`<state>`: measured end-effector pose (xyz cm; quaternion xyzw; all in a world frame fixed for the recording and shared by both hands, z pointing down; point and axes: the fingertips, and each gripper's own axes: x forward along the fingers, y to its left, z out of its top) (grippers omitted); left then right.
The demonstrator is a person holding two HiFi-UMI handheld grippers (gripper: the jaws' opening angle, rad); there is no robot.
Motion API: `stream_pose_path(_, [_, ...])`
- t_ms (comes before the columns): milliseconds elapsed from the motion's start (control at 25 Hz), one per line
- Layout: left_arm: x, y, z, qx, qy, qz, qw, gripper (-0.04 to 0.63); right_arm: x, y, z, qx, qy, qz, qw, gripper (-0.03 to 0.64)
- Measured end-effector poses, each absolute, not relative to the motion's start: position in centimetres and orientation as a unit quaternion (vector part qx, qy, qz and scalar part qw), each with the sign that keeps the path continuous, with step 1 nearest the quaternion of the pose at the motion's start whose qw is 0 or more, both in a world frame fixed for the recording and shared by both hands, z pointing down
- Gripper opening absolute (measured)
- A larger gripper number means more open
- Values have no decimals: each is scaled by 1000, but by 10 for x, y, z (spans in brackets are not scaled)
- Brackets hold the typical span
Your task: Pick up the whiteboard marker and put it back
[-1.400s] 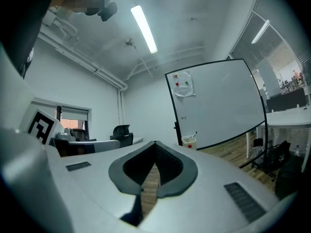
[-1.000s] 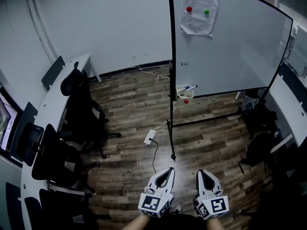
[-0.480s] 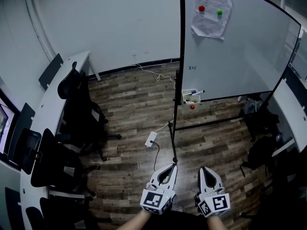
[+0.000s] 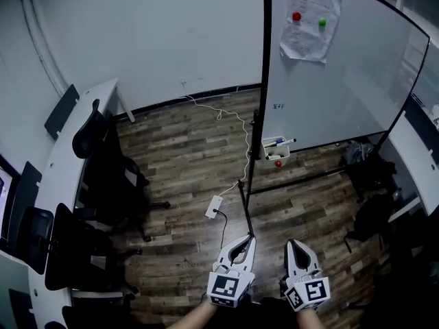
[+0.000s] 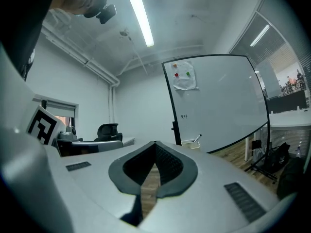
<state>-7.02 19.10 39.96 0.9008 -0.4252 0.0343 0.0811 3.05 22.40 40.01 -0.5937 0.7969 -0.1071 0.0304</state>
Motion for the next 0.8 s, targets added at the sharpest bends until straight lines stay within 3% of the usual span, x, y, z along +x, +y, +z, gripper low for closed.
stream_pose_path(440, [-57,161,403,905,-409,24,113,8,39,195,399,-605,789,-106,24,12])
stream_pose_path(800, [-43,116,398,891,-443,27,94,8,53,148,397,-579,809,-98,28,12])
